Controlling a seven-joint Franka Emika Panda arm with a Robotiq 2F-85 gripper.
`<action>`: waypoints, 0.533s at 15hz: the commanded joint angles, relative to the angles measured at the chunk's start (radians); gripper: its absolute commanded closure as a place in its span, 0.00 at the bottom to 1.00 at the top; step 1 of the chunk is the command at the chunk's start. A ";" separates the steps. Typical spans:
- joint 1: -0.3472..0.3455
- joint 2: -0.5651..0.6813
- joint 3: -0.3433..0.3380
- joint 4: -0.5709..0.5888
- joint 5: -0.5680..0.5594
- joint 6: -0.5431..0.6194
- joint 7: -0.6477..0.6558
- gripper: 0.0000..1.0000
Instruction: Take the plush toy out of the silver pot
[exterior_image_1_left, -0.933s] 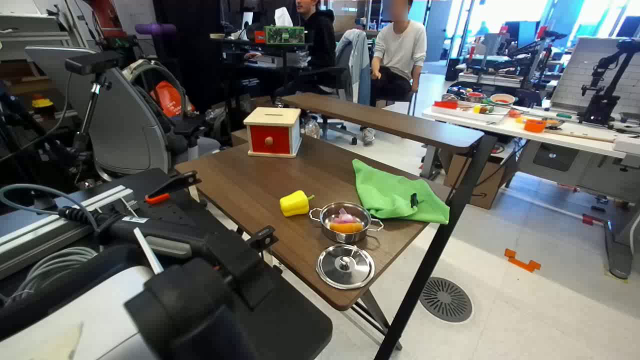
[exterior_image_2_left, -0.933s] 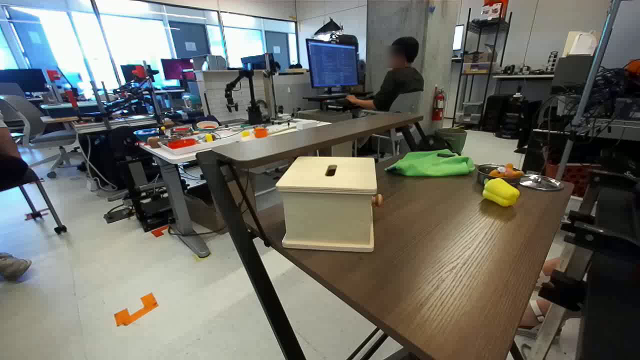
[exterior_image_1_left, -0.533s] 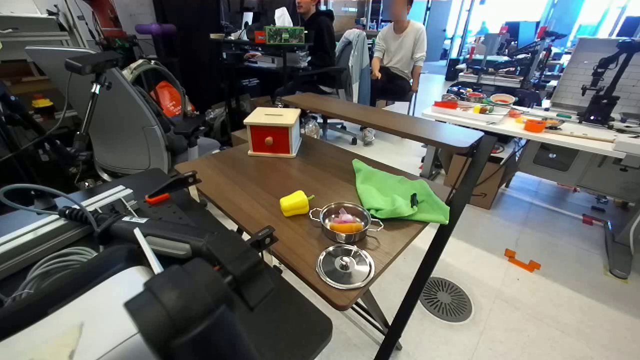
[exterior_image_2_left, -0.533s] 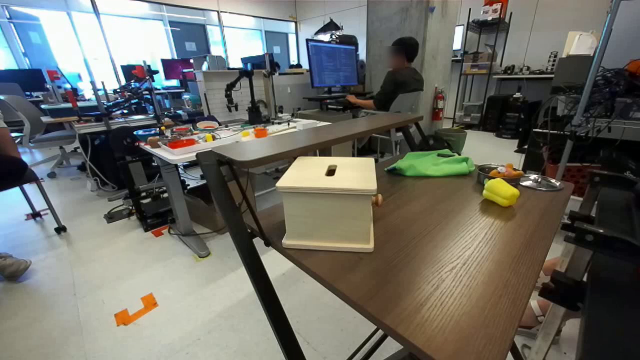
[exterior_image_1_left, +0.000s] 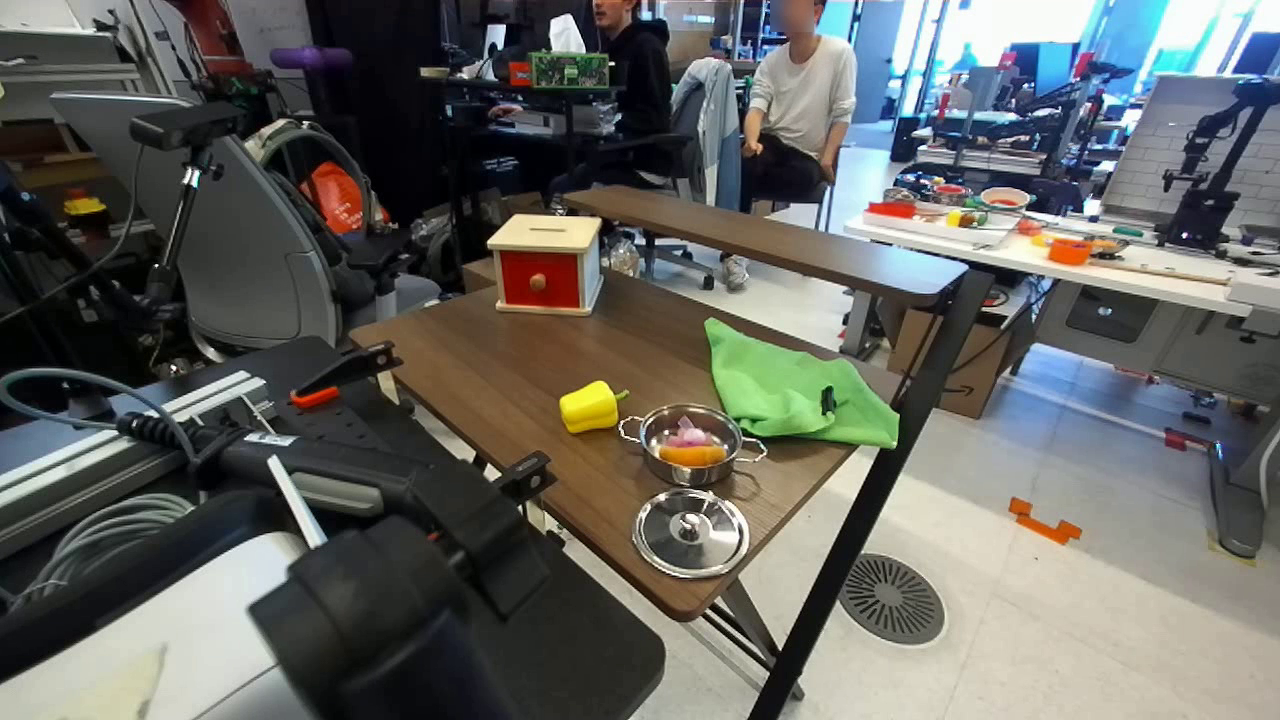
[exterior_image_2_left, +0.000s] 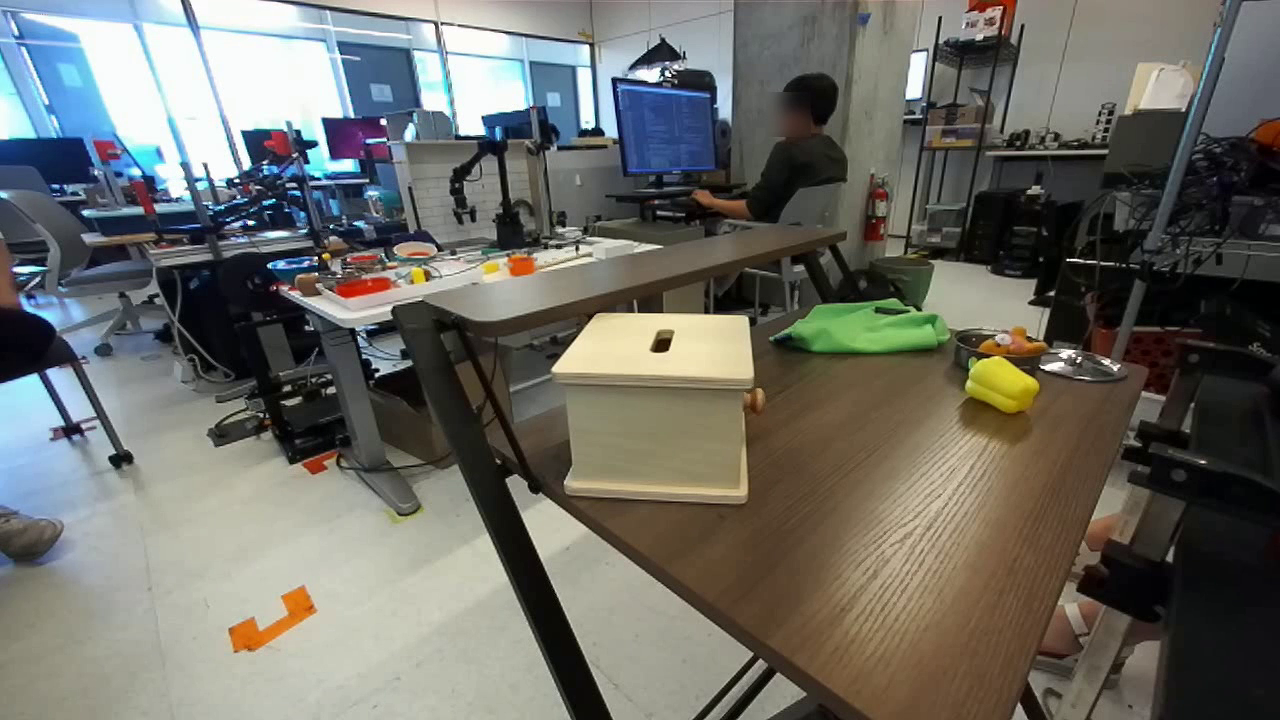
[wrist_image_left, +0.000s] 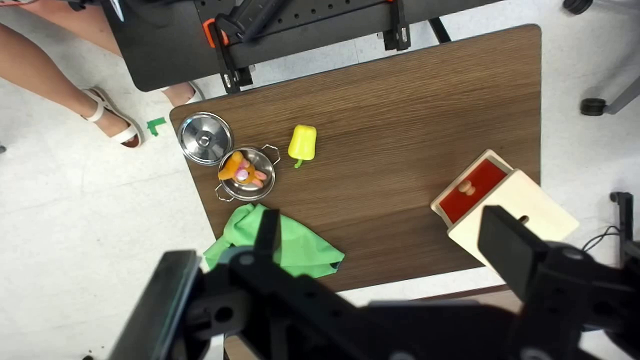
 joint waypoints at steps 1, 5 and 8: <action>0.003 0.026 -0.004 -0.011 -0.031 0.040 0.011 0.00; -0.010 0.066 -0.016 -0.067 -0.056 0.172 0.014 0.00; -0.031 0.132 -0.049 -0.112 -0.065 0.311 0.011 0.00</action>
